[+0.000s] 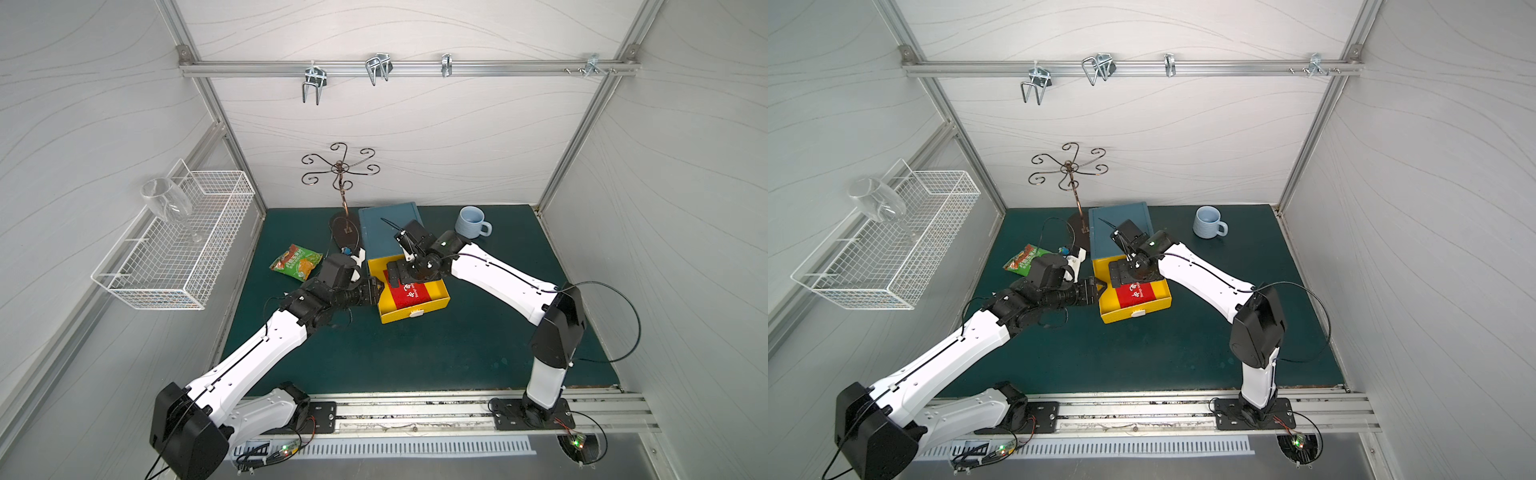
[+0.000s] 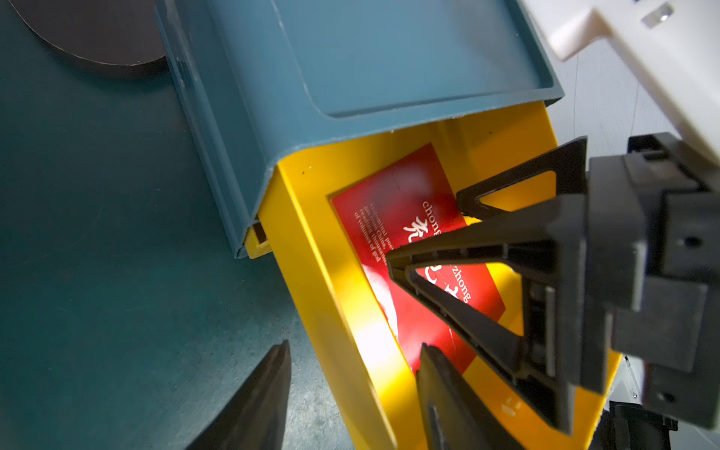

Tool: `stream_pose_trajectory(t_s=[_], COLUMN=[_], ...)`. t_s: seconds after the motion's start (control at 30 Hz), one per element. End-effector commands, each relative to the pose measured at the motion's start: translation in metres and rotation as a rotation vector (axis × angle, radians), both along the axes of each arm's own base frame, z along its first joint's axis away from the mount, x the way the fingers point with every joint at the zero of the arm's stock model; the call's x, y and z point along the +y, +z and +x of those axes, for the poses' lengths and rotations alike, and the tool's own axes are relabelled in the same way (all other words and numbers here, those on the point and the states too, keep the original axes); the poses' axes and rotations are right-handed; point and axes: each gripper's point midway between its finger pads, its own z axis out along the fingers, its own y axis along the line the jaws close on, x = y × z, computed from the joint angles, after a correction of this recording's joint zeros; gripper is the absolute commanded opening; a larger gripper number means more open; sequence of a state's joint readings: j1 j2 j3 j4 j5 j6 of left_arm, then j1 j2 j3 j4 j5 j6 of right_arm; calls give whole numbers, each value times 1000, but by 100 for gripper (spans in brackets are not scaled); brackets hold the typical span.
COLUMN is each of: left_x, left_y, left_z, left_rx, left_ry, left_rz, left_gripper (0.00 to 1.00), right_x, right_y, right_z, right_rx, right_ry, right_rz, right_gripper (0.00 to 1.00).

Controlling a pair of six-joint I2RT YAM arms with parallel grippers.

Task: Take the postcards out of the drawer
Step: Pick up the postcard from the drawer.

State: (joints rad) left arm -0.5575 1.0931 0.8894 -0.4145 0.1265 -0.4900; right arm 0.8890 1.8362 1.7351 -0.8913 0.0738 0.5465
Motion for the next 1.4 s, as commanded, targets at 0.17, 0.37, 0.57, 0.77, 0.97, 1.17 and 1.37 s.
stream_pose_trajectory(t_s=[0.17, 0.37, 0.57, 0.77, 0.97, 1.17, 1.37], left_x=[-11, -9, -8, -8, -7, -7, -8], left_y=[29, 33, 33, 33, 32, 35, 35], left_z=[11, 11, 11, 11, 11, 12, 12], left_rx=[-74, -84, -86, -87, -86, -92, -93], left_ry=[-19, -16, -13, -12, -8, -8, -7], left_rz=[-40, -38, -34, -35, -32, -34, -36], left_gripper=[57, 57, 57, 57, 57, 57, 57], right_x=[12, 0, -9, -6, 1, 5, 13], right_y=[22, 26, 15, -2, -12, -16, -11], right_z=[-13, -7, -1, -7, -14, -19, -25], right_rx=[10, -38, -47, 5, 50, 75, 97], right_ry=[29, 39, 53, 82, 111, 131, 152], right_rz=[113, 39, -32, -33, -10, 8, 64], right_gripper=[99, 99, 99, 99, 99, 97, 96])
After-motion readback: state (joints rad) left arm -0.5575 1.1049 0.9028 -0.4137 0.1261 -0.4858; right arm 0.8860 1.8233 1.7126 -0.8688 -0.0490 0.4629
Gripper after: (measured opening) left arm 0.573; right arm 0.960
